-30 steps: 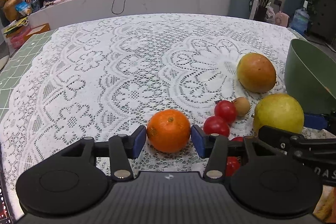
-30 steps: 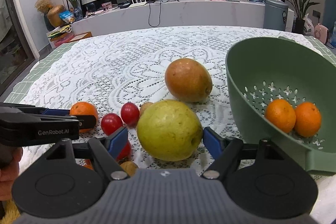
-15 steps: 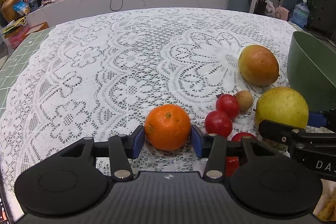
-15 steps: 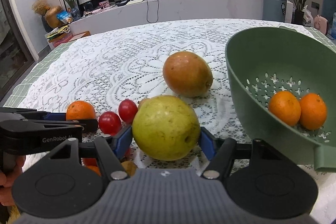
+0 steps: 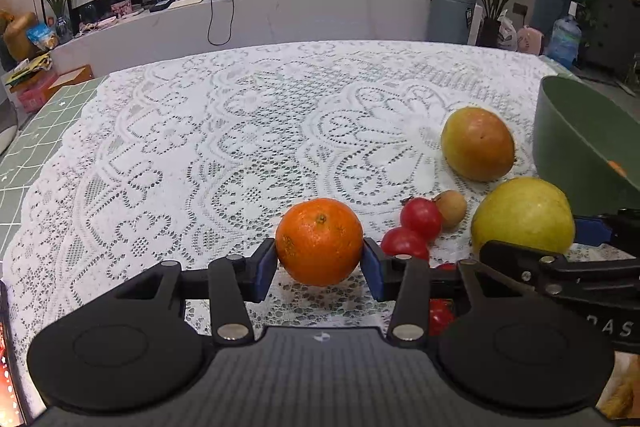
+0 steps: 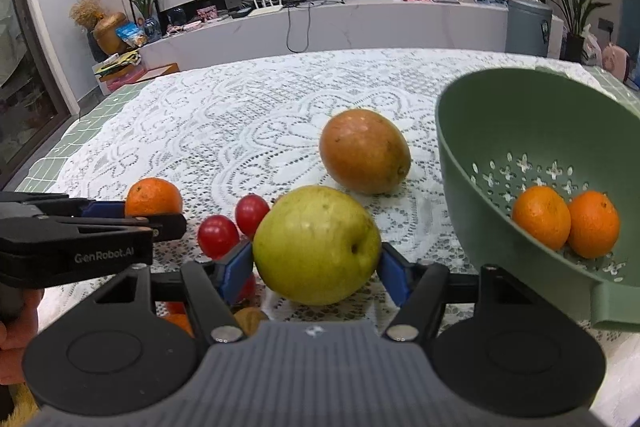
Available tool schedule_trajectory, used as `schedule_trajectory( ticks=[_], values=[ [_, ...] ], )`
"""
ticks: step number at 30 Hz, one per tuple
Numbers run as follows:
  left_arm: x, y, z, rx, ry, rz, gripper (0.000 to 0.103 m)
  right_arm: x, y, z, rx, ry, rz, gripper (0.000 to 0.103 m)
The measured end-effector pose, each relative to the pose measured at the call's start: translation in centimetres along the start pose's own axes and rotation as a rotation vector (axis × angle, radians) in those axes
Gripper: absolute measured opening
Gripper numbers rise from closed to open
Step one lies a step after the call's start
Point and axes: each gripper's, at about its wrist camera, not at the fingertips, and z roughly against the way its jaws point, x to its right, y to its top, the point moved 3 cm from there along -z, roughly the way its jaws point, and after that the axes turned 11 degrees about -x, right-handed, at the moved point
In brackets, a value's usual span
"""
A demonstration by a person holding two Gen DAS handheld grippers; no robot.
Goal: Organize fruits
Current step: 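Close the right gripper on the yellow-green pear while the left gripper grasps a tangerine, then carry the pear in the right gripper over the colander while the left gripper carries its tangerine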
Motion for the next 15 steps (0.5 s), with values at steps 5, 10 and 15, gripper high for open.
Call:
schedule_trajectory(
  ticks=[5, 10, 15],
  values=[
    [0.0, -0.3, 0.9, 0.019, -0.005, 0.015, 0.051, -0.5, -0.2, 0.6, 0.022, -0.009, 0.035, 0.064],
    [0.3, -0.6, 2.3, 0.047, -0.015, 0.018, 0.051, -0.5, -0.3, 1.7, 0.060, -0.023, 0.041, 0.064],
    [0.8, -0.6, 3.8, 0.069, -0.030, 0.034, 0.051, -0.8, -0.5, 3.4, 0.113, -0.017, 0.057, 0.064]
  ],
)
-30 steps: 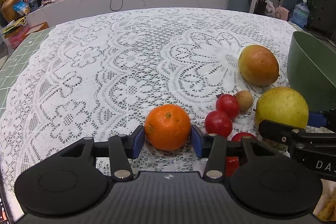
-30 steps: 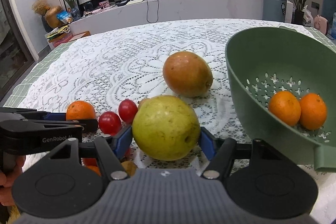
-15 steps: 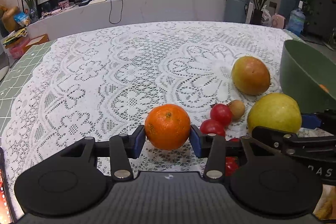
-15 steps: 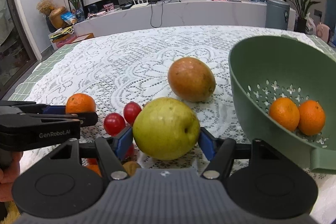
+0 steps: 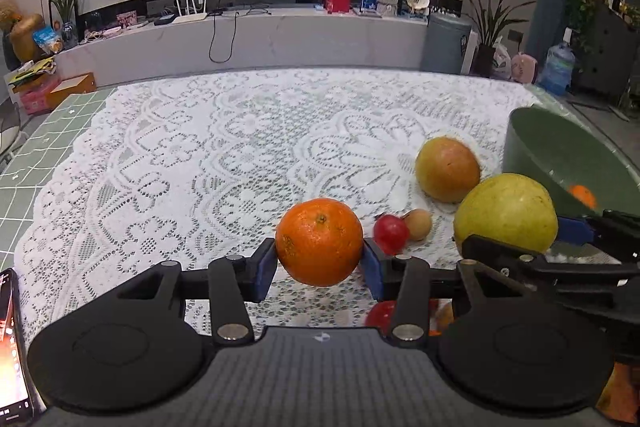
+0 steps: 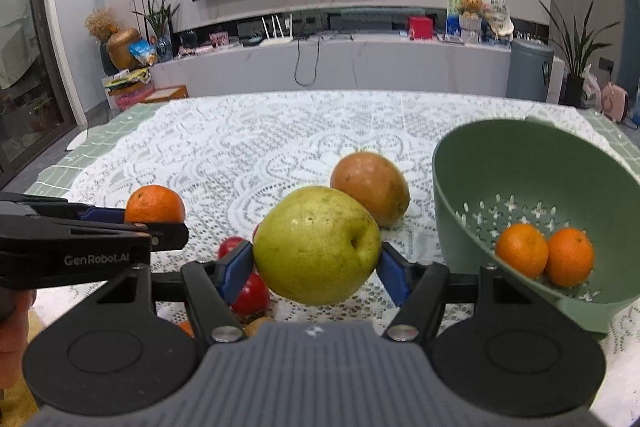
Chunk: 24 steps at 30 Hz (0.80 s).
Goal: Organize fruits
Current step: 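Carry the pear in the right gripper over the colander while the left gripper carries its tangerine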
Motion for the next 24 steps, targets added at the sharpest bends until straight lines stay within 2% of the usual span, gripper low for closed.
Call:
schedule_trajectory(
  ticks=[8, 14, 24],
  values=[
    [1.0, 0.3, 2.6, 0.021, -0.041, 0.036, 0.051, 0.2, -0.3, 3.4, 0.071, -0.021, 0.006, 0.064],
    [2.8, 0.7, 4.4, 0.047, -0.063, 0.004, 0.051, 1.4, -0.1, 6.3, 0.110, -0.038, -0.032, 0.064],
    [6.4, 2.4, 6.4, 0.062, -0.154, -0.056, 0.051, 5.2, 1.0, 9.9, 0.103, -0.105, -0.107, 0.064]
  ],
)
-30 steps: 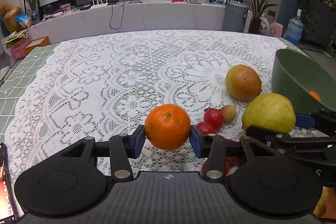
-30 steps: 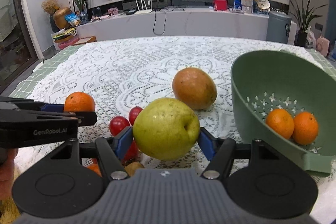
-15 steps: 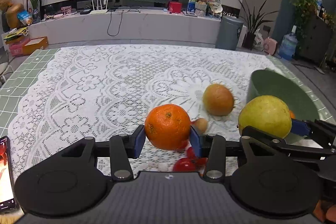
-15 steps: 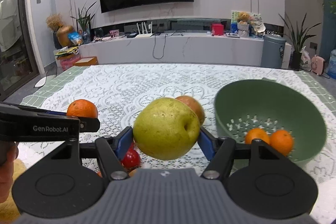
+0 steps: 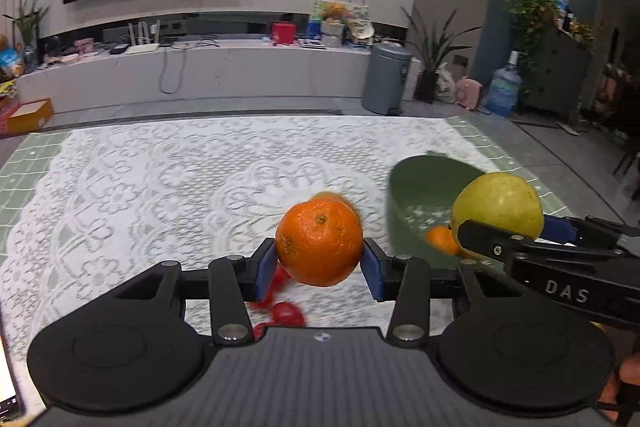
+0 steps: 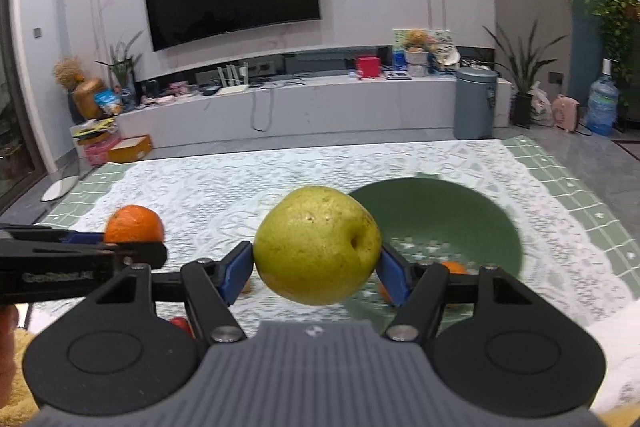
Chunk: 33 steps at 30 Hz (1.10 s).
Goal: Organize fruits
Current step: 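Carry the pear in the right gripper over the colander while the left gripper carries its tangerine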
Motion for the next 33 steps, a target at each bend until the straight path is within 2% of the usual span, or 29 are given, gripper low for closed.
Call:
schedule_trajectory(
  ticks=[8, 16, 27, 33],
  values=[
    [4.1, 2.2, -2.1, -0.046, -0.091, -0.068, 0.051, 4.4, 1.6, 0.5, -0.069, -0.096, -0.016, 0.065],
    [7.7, 4.7, -4.4, -0.078, -0.162, -0.114, 0.051, 7.9, 2.9, -1.2, -0.171, -0.141, -0.005, 0.064],
    [10.7, 6.2, -8.6, -0.156, -0.167, -0.209, 0.051, 10.2, 3.0, -4.4, -0.293, -0.152, 0.034, 0.064],
    [11.2, 6.1, -10.6, -0.208, -0.125, -0.254, 0.051, 10.4, 3.0, -6.3, -0.365, -0.133, 0.055, 0.064]
  ],
)
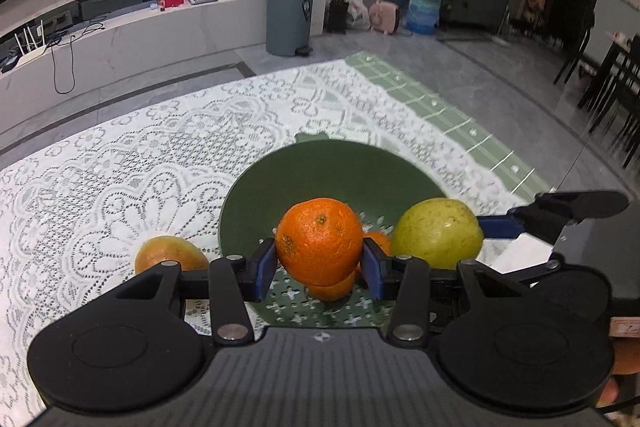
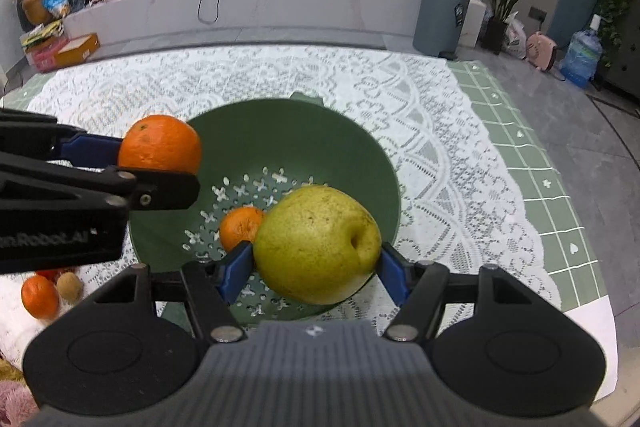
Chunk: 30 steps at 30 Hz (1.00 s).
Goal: Organize fruits
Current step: 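Carry the pear in the right gripper over the colander while the left gripper carries its tangerine, then open the right gripper to drop the pear while the left gripper releases its tangerine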
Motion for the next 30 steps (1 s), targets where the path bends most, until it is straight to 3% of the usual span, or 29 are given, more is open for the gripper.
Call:
schedule_trajectory(
  ticks=[4, 14, 19, 30],
  values=[
    [-0.2, 0.2, -1.3, -0.045, -0.006, -0.004, 0.051, -0.6, 0.5, -0.6, -0.017, -0.028, 0.050, 0.064],
    [-0.5, 0.1, -3.6, -0.117, 0.005, -0.031, 0.051, -1.3, 1.0, -3.0, -0.097, -0.006, 0.114, 0.064],
    [-0.7, 0.2, -4.3, -0.138, -0.005, -0.020, 0.051, -1.4, 1.2, -2.9, -0.106, -0.008, 0.135, 0.064],
    [-0.4, -0.2, -5.2, -0.167, 0.046, -0.045, 0.052, -2.0, 0.9, -2.9, -0.134, -0.034, 0.213, 0.065]
  ],
)
